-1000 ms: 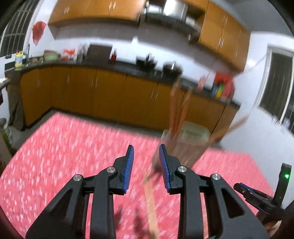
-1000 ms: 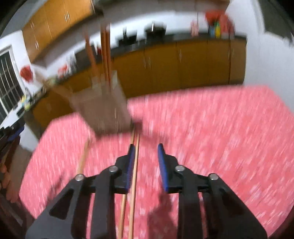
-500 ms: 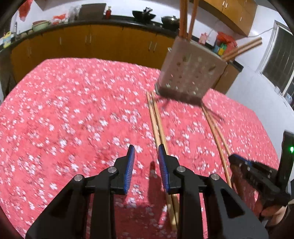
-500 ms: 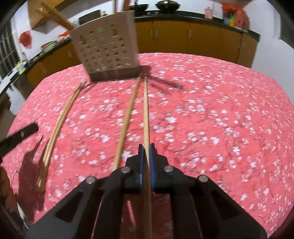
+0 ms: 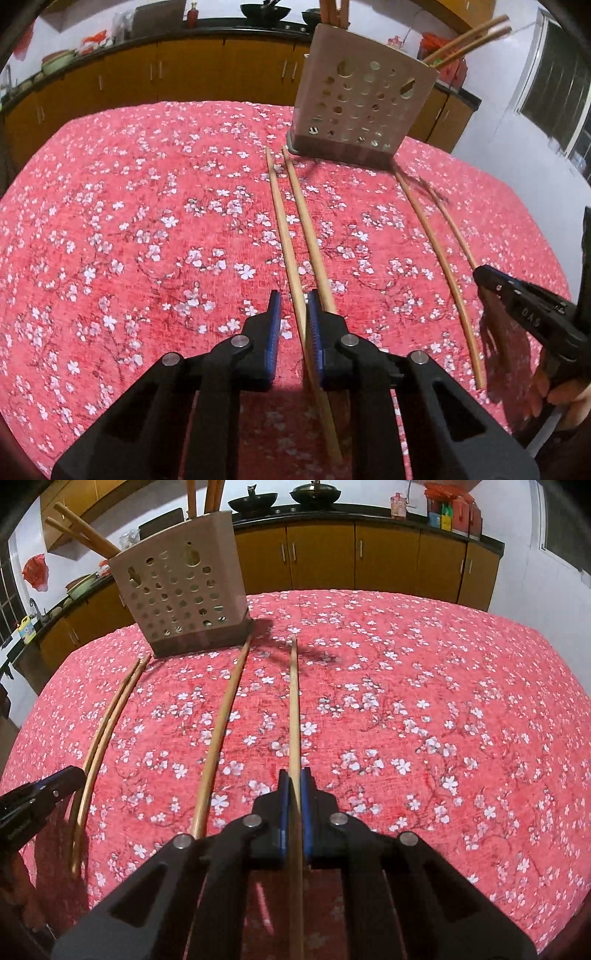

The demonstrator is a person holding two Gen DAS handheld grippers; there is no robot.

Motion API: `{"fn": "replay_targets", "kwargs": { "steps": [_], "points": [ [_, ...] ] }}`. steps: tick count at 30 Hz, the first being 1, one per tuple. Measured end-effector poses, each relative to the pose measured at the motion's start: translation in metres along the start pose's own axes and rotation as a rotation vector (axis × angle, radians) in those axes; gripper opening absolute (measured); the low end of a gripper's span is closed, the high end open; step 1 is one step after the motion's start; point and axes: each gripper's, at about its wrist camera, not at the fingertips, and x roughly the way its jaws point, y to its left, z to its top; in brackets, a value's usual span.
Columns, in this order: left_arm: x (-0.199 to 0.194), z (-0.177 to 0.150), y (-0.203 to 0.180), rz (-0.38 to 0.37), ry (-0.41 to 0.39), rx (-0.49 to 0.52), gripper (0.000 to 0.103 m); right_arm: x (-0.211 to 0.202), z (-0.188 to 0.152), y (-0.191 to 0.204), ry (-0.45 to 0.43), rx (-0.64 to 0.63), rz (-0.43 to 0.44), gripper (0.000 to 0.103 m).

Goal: Organize utensils
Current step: 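Close the right gripper on a chopstick while the left gripper grasps another, then lift the right gripper's chopstick over the holder while the left gripper raises its own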

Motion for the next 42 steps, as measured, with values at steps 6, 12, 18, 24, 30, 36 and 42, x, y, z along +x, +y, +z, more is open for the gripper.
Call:
{"fn": "replay_targets", "kwargs": {
  "steps": [6,12,18,24,30,36,42],
  "points": [
    [0.004,0.001,-0.008,0.035,-0.004,0.037,0.015,-0.001,-0.002,0.003,-0.002,-0.014,-0.011,0.009],
    [0.007,0.005,-0.007,0.094,-0.006,0.073,0.008,0.0,-0.001,0.007,-0.008,-0.059,-0.031,0.008],
    [0.013,0.024,0.036,0.165,-0.009,-0.011,0.007,0.014,0.017,0.0,-0.018,-0.058,-0.056,0.008],
    [0.013,0.029,0.062,0.179,-0.031,-0.064,0.008,0.026,0.032,-0.01,-0.026,-0.01,-0.051,0.008],
    [0.012,0.027,0.063,0.17,-0.039,-0.081,0.008,0.027,0.032,-0.011,-0.026,-0.007,-0.048,0.008],
    [0.006,0.024,0.068,0.15,-0.042,-0.105,0.008,0.027,0.033,-0.011,-0.026,-0.008,-0.049,0.009],
    [0.006,0.025,0.068,0.145,-0.042,-0.109,0.008,0.027,0.033,-0.011,-0.026,-0.008,-0.05,0.009]
  ]
}}
